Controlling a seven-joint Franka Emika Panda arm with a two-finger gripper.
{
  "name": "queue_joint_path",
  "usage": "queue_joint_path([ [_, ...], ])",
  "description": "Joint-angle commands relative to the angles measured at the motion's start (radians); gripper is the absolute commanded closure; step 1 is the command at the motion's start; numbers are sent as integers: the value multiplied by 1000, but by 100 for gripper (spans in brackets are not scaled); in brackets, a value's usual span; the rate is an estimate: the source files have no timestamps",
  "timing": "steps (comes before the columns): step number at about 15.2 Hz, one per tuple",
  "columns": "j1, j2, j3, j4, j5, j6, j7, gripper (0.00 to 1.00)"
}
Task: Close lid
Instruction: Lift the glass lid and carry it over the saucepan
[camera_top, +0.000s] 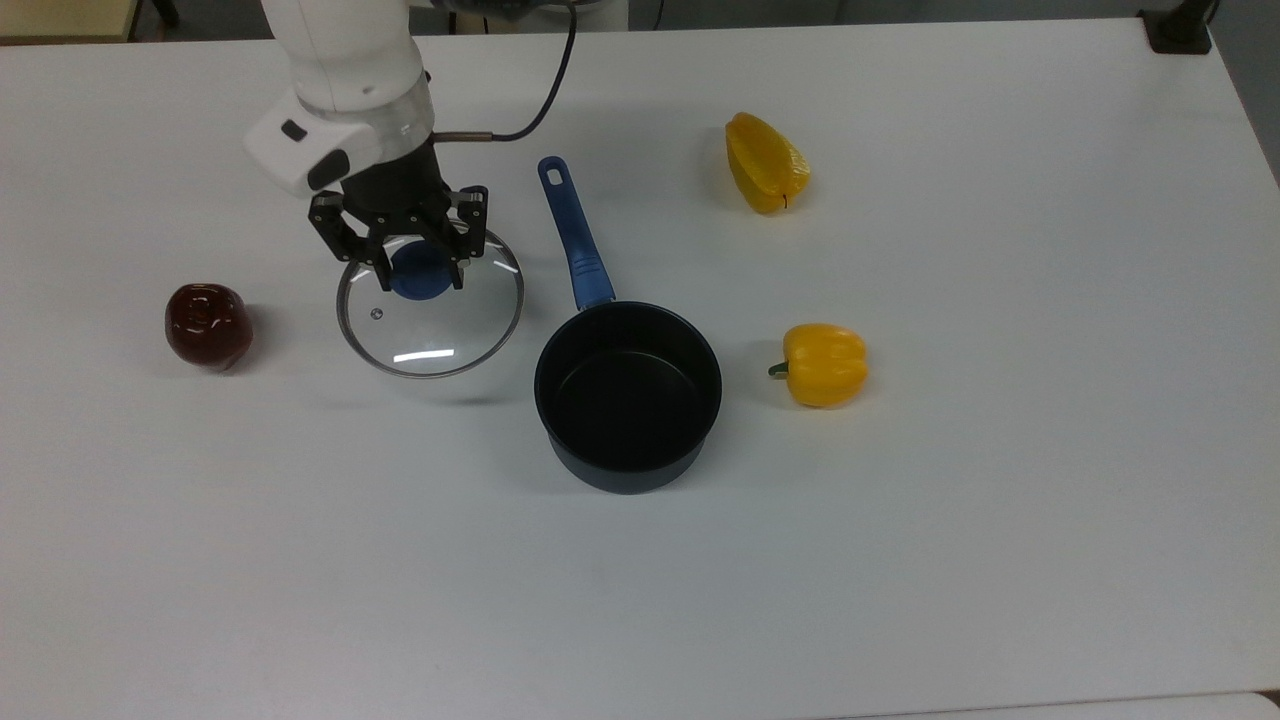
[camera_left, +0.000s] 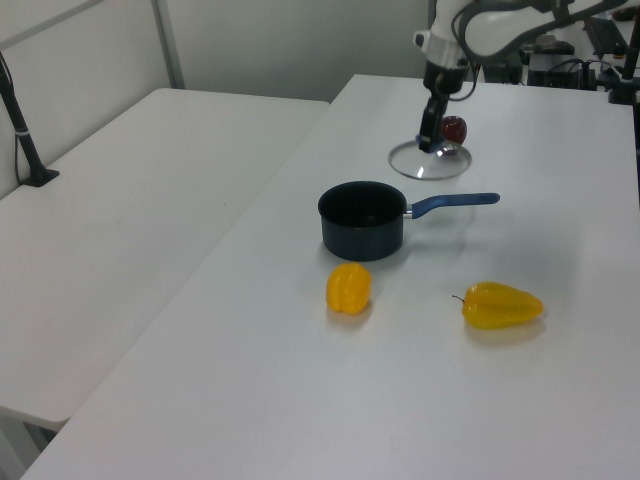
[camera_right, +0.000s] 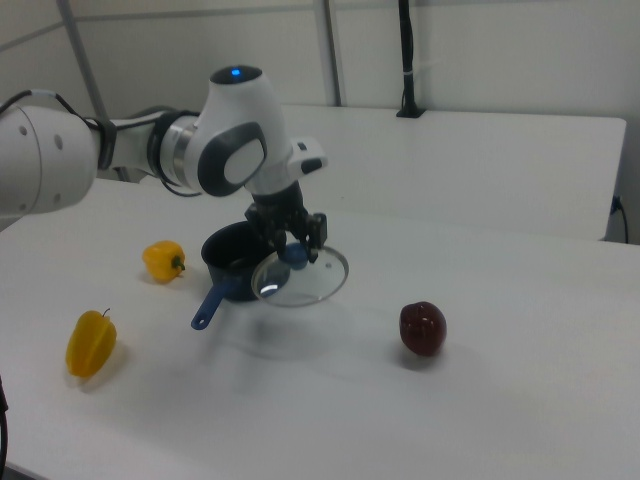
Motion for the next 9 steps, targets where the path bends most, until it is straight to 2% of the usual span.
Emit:
queue_joint_path([
  [1, 82, 8, -2, 116, -52, -45, 35, 59],
  [3, 137, 31, -2, 161, -82, -47, 33, 59],
  [6, 194, 72, 5, 193, -82, -34, 32, 58],
  [9, 246, 150, 5, 268, -82, -30, 30, 58],
])
